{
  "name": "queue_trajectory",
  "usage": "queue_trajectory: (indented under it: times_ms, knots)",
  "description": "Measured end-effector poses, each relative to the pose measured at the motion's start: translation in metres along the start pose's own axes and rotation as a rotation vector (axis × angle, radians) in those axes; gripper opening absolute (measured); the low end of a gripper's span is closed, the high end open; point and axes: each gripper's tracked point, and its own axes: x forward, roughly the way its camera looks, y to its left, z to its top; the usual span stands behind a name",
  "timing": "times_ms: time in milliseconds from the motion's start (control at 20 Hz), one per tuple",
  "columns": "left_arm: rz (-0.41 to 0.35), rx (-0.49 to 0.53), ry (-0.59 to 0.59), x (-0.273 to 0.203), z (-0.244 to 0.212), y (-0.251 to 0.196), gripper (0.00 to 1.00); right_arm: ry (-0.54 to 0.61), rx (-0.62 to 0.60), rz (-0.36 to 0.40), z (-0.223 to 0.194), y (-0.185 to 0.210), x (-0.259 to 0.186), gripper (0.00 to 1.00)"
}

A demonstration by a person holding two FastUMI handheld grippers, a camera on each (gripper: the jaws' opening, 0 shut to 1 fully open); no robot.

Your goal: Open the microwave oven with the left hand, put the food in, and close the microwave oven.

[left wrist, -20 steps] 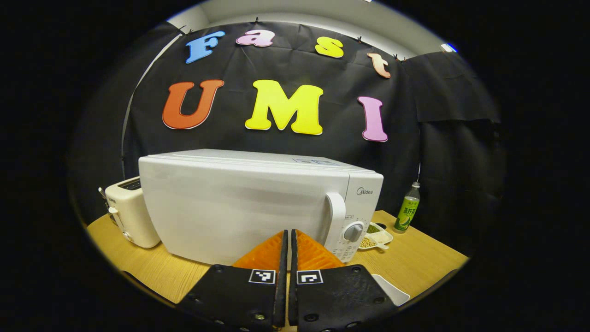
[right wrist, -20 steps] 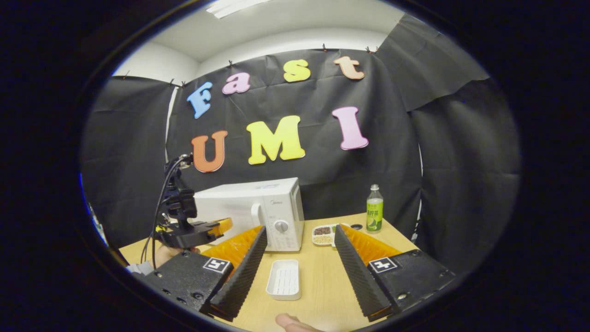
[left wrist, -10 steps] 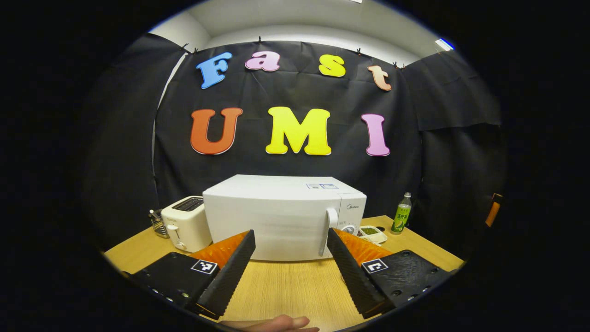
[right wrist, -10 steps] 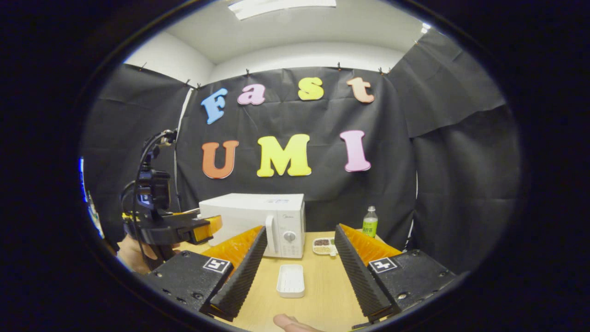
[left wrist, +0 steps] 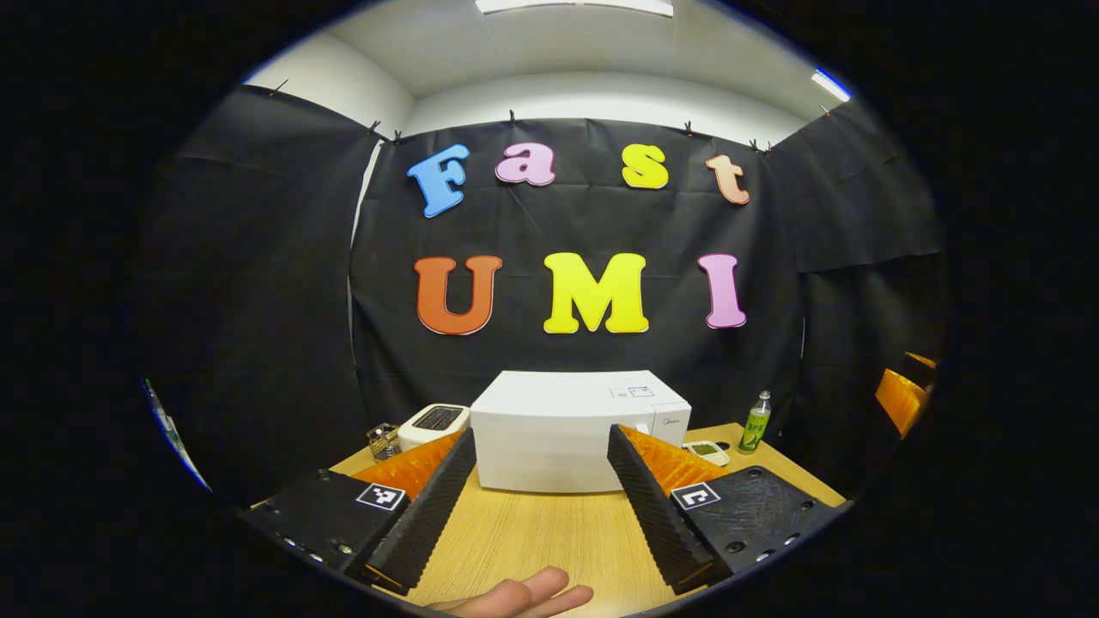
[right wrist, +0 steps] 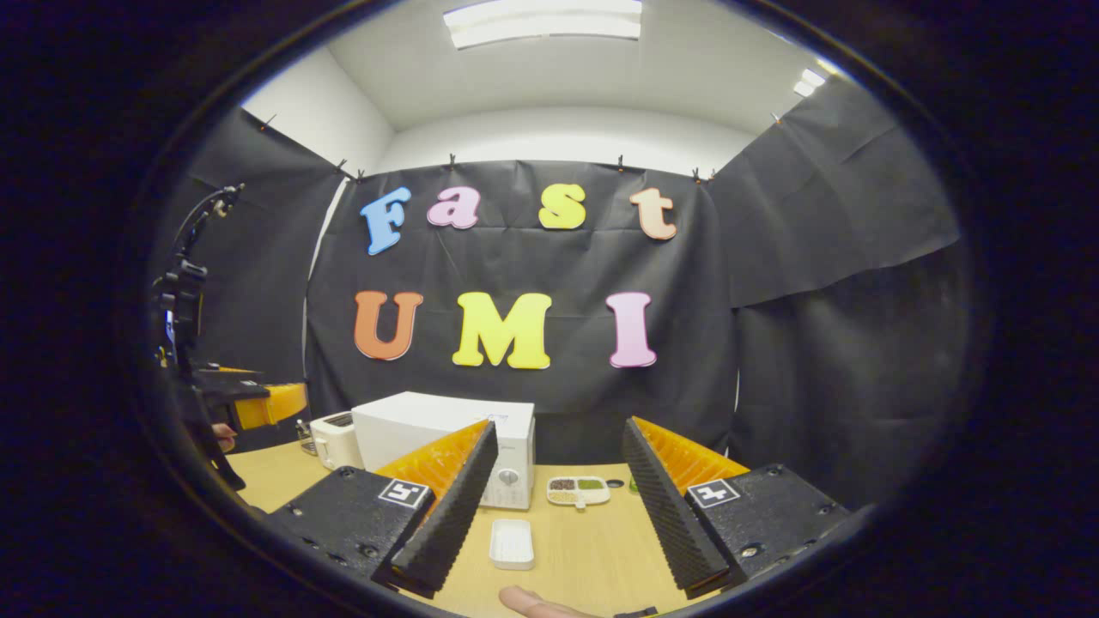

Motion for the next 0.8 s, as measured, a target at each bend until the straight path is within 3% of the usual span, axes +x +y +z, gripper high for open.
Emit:
queue_trajectory:
  times_ms: [50, 100, 150, 450, 500, 650, 700, 750, 800]
  knots:
    - [-0.005, -0.006, -0.010, -0.009, 0.008, 0.002, 0.96, -0.013, 0.003, -0.003, 0.008, -0.001, -0.003, 0.94]
    - [-0.007, -0.007, -0.025, -0.019, 0.018, 0.002, 0.96, -0.021, 0.010, -0.012, 0.015, -0.004, -0.006, 0.88]
    - [-0.005, -0.003, -0.043, -0.027, 0.025, 0.005, 0.96, -0.023, 0.019, -0.023, 0.020, -0.008, -0.009, 0.94]
    - [-0.034, -0.014, -0.137, -0.075, 0.059, -0.004, 0.96, -0.077, 0.060, -0.023, 0.048, -0.015, -0.028, 0.94]
    - [-0.022, -0.018, -0.145, -0.079, 0.060, -0.002, 0.86, -0.083, 0.057, -0.029, 0.050, -0.017, -0.031, 0.94]
    - [-0.027, -0.012, -0.143, -0.089, 0.054, -0.009, 0.86, -0.088, 0.050, -0.037, 0.049, -0.017, -0.038, 0.94]
    - [-0.033, -0.005, -0.133, -0.091, 0.048, -0.012, 0.96, -0.078, 0.044, -0.032, 0.044, -0.017, -0.037, 0.94]
    - [-0.041, 0.003, -0.128, -0.091, 0.045, -0.013, 0.86, -0.068, 0.036, -0.032, 0.039, -0.017, -0.037, 0.94]
    - [-0.047, 0.012, -0.121, -0.091, 0.041, -0.016, 0.86, -0.058, 0.032, -0.035, 0.035, -0.019, -0.034, 0.87]
